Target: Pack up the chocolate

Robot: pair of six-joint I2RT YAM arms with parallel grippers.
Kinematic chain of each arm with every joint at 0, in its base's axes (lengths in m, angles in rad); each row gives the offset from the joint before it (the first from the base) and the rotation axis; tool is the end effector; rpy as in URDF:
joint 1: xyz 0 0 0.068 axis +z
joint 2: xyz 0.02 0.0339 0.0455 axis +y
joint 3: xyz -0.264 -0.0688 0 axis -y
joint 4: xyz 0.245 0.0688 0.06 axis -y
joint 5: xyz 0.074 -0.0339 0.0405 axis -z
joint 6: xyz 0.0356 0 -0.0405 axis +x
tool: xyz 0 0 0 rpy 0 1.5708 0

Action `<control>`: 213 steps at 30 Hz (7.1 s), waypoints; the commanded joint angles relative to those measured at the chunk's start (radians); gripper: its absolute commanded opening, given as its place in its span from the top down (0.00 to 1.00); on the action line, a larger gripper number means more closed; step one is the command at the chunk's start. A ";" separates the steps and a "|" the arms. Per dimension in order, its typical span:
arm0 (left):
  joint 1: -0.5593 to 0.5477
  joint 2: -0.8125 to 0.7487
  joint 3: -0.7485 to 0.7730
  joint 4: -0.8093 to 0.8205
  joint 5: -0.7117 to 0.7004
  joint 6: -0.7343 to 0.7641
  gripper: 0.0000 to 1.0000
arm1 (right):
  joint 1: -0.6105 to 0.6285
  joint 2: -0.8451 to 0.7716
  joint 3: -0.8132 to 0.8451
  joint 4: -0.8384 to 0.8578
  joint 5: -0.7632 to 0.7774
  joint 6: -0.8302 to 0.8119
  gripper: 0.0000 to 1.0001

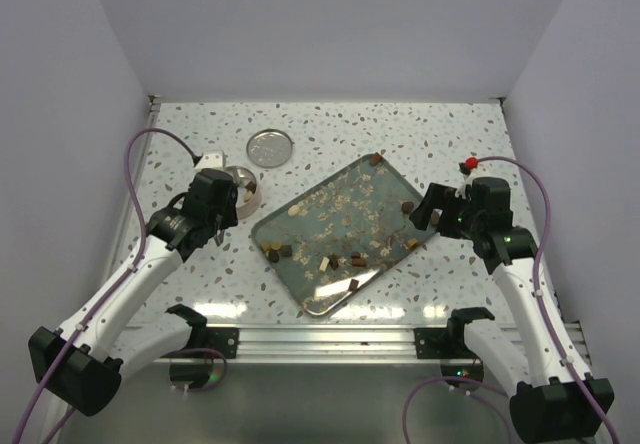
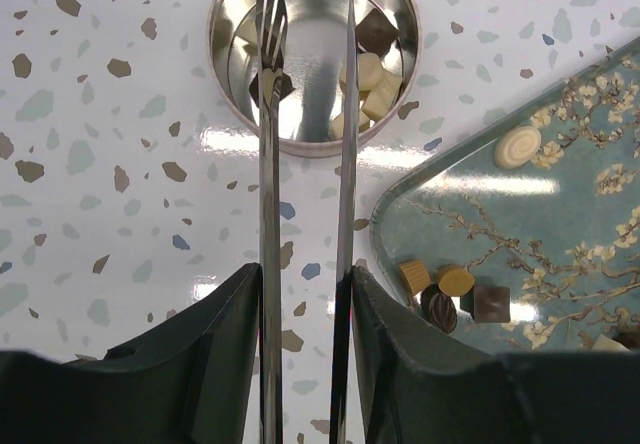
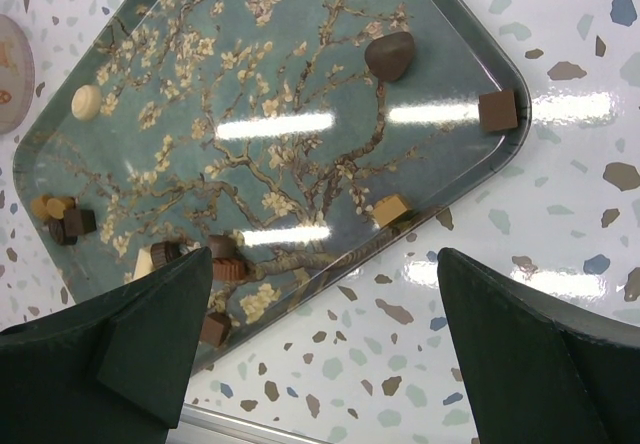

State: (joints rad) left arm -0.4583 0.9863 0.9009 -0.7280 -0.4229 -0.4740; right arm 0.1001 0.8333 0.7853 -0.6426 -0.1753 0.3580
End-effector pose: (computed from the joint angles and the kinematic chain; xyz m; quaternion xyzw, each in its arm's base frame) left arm 0.1829 -0.0739 0.2952 -0.0847 0.9078 0.0117 0.4106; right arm 0.1726 0.0236 0.2876 0.0789 0.8986 0.1735 0.3953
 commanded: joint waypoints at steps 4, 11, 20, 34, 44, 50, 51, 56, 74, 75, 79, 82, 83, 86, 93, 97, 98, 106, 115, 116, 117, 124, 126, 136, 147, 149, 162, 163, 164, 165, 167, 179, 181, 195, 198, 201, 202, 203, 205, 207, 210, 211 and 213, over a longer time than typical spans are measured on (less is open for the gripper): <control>0.007 -0.017 0.018 0.012 -0.011 0.034 0.57 | 0.004 -0.005 0.009 0.031 -0.010 -0.010 0.03; 0.006 -0.035 0.038 0.027 0.024 0.074 0.57 | 0.004 -0.013 0.012 0.023 -0.007 -0.011 0.03; -0.235 0.015 0.135 -0.031 -0.085 0.037 0.57 | 0.004 -0.026 0.012 0.017 -0.004 0.004 0.02; -0.487 -0.032 -0.034 -0.013 -0.013 -0.127 0.56 | 0.004 -0.060 0.014 -0.005 0.010 0.028 0.03; -0.488 -0.006 -0.112 0.028 -0.010 -0.129 0.55 | 0.004 -0.063 0.017 -0.020 0.017 0.036 0.03; -0.485 0.032 -0.126 0.071 -0.020 -0.111 0.55 | 0.004 -0.051 0.034 -0.028 0.022 0.025 0.03; -0.485 0.035 -0.126 0.088 -0.019 -0.098 0.55 | 0.004 -0.048 0.034 -0.028 0.022 0.024 0.03; -0.461 0.072 -0.125 0.119 -0.005 -0.065 0.55 | 0.004 -0.040 0.034 -0.019 0.020 0.033 0.02; -0.316 0.107 -0.103 0.228 0.162 0.080 0.54 | 0.003 0.012 0.046 0.020 0.023 0.042 0.03; -0.316 0.112 -0.103 0.229 0.167 0.081 0.54 | 0.006 0.013 0.046 0.020 0.023 0.044 0.03; -0.316 0.121 -0.108 0.240 0.174 0.087 0.54 | 0.006 0.018 0.046 0.020 0.025 0.041 0.03; -0.316 0.129 -0.108 0.243 0.170 0.087 0.55 | 0.004 0.023 0.048 0.020 0.025 0.038 0.03; -0.316 0.132 -0.108 0.240 0.165 0.086 0.55 | 0.004 0.024 0.049 0.021 0.025 0.038 0.03; -0.316 0.150 -0.103 0.233 0.148 0.084 0.55 | 0.004 0.029 0.049 0.024 0.023 0.036 0.03; -0.318 0.175 -0.082 0.217 0.116 0.092 0.55 | 0.004 0.030 0.049 0.029 0.017 0.030 0.03; -0.318 0.186 -0.071 0.205 0.102 0.100 0.55 | 0.004 0.032 0.046 0.031 0.010 0.025 0.03; -0.318 0.189 -0.069 0.205 0.102 0.103 0.55 | 0.004 0.032 0.045 0.031 0.008 0.024 0.02; -0.348 0.224 -0.030 0.197 0.081 0.118 0.55 | 0.004 0.035 0.040 0.034 -0.003 0.010 0.03; -0.378 0.281 0.007 0.133 0.029 0.103 0.58 | 0.004 0.043 0.043 0.035 -0.009 -0.014 0.02; -0.378 0.284 0.009 0.128 0.027 0.103 0.58 | 0.004 0.044 0.043 0.034 -0.010 -0.014 0.03; -0.381 0.284 0.009 0.124 0.023 0.101 0.60 | 0.004 0.046 0.043 0.035 -0.012 -0.016 0.03; -0.404 0.281 0.030 0.081 -0.016 0.103 0.71 | 0.004 0.050 0.035 0.046 -0.024 -0.013 0.02; -0.407 0.267 0.056 0.065 -0.028 0.104 0.71 | 0.004 0.049 0.034 0.046 -0.026 -0.013 0.02; -0.407 0.201 0.127 0.032 -0.014 0.066 0.72 | 0.004 0.038 0.032 0.046 -0.023 -0.007 0.02; -0.362 0.111 0.075 -0.023 -0.040 0.026 0.72 | 0.004 0.039 0.040 0.043 -0.021 -0.002 0.02; -0.303 0.078 0.060 -0.025 -0.025 0.032 0.71 | 0.004 0.040 0.043 0.044 -0.021 -0.002 0.02; 0.012 0.020 0.056 -0.013 0.068 0.121 0.71 | 0.004 0.021 0.052 0.026 -0.006 0.006 0.02; 0.015 0.020 0.052 -0.013 0.070 0.123 0.71 | 0.004 0.020 0.052 0.024 -0.004 0.004 0.03; 0.021 0.023 0.050 -0.013 0.070 0.124 0.71 | 0.006 0.018 0.054 0.020 -0.003 0.004 0.03; 0.021 0.026 0.052 -0.013 0.070 0.123 0.70 | 0.004 0.018 0.054 0.018 -0.003 0.002 0.03; 0.024 0.025 0.050 -0.010 0.067 0.124 0.67 | 0.004 0.018 0.055 0.017 -0.003 0.004 0.03; 0.033 0.017 0.047 -0.004 0.053 0.144 0.58 | 0.004 0.004 0.057 0.009 0.005 0.010 0.02; 0.033 0.008 0.047 -0.002 0.039 0.155 0.59 | 0.003 0.001 0.058 0.000 0.008 0.007 0.02; -0.236 0.044 0.081 0.001 -0.022 0.127 0.60 | 0.004 -0.008 0.060 -0.019 0.017 0.006 0.02; -0.374 0.080 0.101 -0.031 -0.065 0.043 0.60 | 0.004 0.009 0.065 -0.009 0.016 0.012 0.03; -0.502 0.095 0.105 -0.069 -0.086 -0.060 0.60 | 0.004 0.020 0.069 -0.003 0.014 0.015 0.02; -0.538 0.098 0.104 -0.079 -0.091 -0.122 0.60 | 0.004 0.021 0.069 -0.002 0.014 0.015 0.02; -0.575 0.100 0.099 -0.089 -0.096 -0.156 0.60 | 0.003 0.023 0.068 0.000 0.014 0.015 0.02; -0.690 0.120 0.098 -0.131 -0.117 -0.257 0.60 | 0.004 0.024 0.065 0.004 0.016 0.016 0.02; -0.796 0.140 0.101 -0.168 -0.128 -0.319 0.60 | 0.004 0.024 0.057 0.009 0.016 0.018 0.02; -0.920 0.187 0.124 -0.207 -0.132 -0.420 0.60 | 0.004 0.023 0.049 0.012 0.011 0.025 0.02; -0.948 0.216 0.136 -0.229 -0.140 -0.473 0.60 | 0.004 0.023 0.046 0.014 0.010 0.025 0.02; -1.013 0.241 0.176 -0.305 -0.171 -0.530 0.60 | 0.004 0.020 0.046 0.009 0.010 0.025 0.02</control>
State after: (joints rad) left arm -1.4067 1.2041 1.0012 -0.9161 -0.5156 -0.8307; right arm 0.1001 0.8574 0.8127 -0.6579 -0.1745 0.3706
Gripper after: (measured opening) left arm 0.406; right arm 0.975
